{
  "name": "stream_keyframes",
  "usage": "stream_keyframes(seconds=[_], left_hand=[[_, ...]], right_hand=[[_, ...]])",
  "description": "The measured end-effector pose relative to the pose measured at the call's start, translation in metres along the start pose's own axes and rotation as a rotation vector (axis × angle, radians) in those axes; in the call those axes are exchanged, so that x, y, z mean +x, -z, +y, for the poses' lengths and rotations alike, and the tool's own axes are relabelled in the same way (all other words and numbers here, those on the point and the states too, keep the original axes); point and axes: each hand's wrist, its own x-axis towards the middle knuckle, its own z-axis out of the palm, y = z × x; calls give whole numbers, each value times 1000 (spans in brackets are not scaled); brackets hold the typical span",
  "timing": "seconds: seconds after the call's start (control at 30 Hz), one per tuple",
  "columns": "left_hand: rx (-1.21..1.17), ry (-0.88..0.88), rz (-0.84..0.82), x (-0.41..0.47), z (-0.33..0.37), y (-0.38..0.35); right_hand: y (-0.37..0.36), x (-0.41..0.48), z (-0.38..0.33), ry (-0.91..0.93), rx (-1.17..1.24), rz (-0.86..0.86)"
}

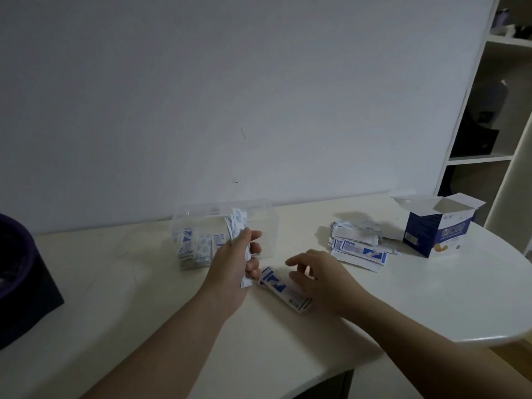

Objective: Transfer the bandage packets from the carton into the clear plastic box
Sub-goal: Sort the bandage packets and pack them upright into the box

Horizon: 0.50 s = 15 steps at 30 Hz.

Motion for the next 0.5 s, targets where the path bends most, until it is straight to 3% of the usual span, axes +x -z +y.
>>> stream_keyframes(seconds=[0.13,0.2,0.33,0.5], left_hand=[[84,-6,-81,-1,-2,-1],[140,16,-137,-4,-5,-3],[109,89,-259,-14,-7,-11],[135,124,-343,-15,-7,-12]], right_hand=[[18,2,-1,-23,363,188],[25,0,-10,96,510,126],[28,-1,-26,342,164,-79],[24,4,-31,407,-21,-31]])
